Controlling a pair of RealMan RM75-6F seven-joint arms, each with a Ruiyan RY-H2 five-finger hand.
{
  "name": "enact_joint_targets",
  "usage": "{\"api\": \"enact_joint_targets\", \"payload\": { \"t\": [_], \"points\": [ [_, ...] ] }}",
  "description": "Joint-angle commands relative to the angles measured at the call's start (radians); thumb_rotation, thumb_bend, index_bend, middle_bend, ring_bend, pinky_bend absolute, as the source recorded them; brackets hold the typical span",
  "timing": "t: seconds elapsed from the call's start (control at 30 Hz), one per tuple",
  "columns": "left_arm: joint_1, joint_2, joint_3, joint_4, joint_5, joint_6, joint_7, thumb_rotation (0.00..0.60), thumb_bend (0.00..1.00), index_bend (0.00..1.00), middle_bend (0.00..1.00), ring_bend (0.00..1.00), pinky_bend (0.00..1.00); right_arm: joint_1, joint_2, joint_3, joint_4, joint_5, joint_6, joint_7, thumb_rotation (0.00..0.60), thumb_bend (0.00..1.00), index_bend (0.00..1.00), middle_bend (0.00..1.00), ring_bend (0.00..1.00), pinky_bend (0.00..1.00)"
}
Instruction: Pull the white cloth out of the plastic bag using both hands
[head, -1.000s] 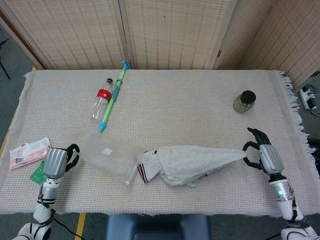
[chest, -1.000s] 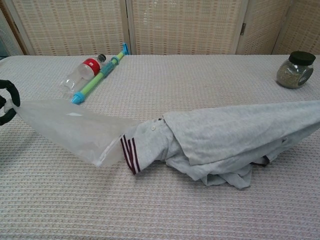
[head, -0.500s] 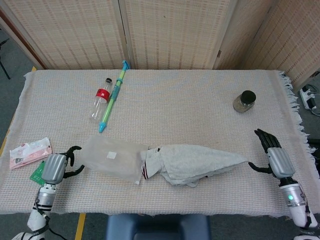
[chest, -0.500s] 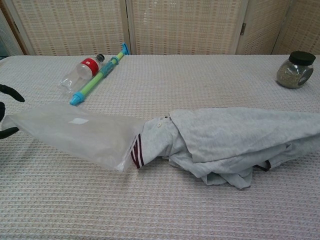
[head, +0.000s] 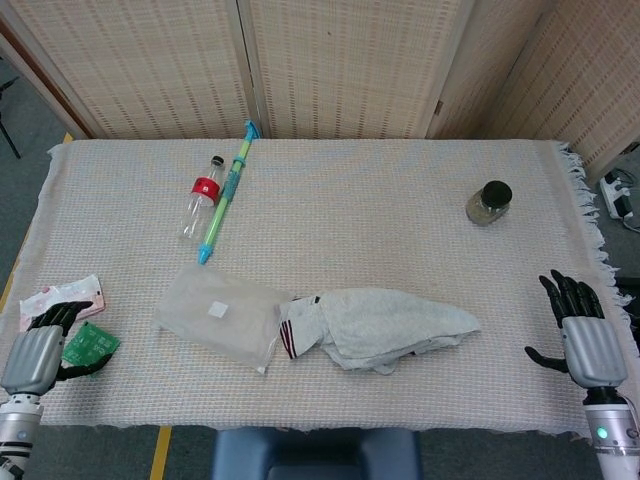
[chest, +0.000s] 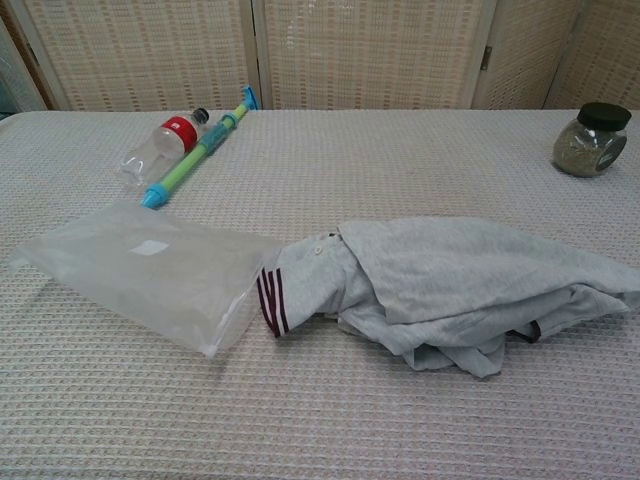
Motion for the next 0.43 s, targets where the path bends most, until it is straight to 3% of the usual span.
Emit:
{"api": "enact_joint_targets", "payload": {
  "t": [0.03, 0.23, 0.43],
  "points": [
    [0.035, 0.001, 0.022, 0.008, 0.033, 0.033, -0.007, 0.438, 0.18, 0.22, 0.21, 0.13, 0.22, -0.021, -0.001, -0.010, -0.019, -0.015, 0.026, -0.045, 0.600, 0.03, 0.00, 0.00, 0.00, 0.00],
    [0.063, -0.023, 0.047, 0.053, 0.181, 0.129, 0.013, 0.441, 0.18, 0.22, 0.20, 0.11, 0.21, -0.044, 0.004, -0.013, -0.043, -0.035, 0.057, -0.085, 0.600, 0.03, 0.00, 0.00, 0.00, 0.00],
    [0.075, -0.084, 0.002, 0.125, 0.156, 0.177, 0.057, 0.439, 0.18, 0.22, 0.20, 0.10, 0.20, -0.045, 0.013, -0.010, -0.042, -0.035, 0.038, -0.074, 0.600, 0.03, 0.00, 0.00, 0.00, 0.00]
  ]
}}
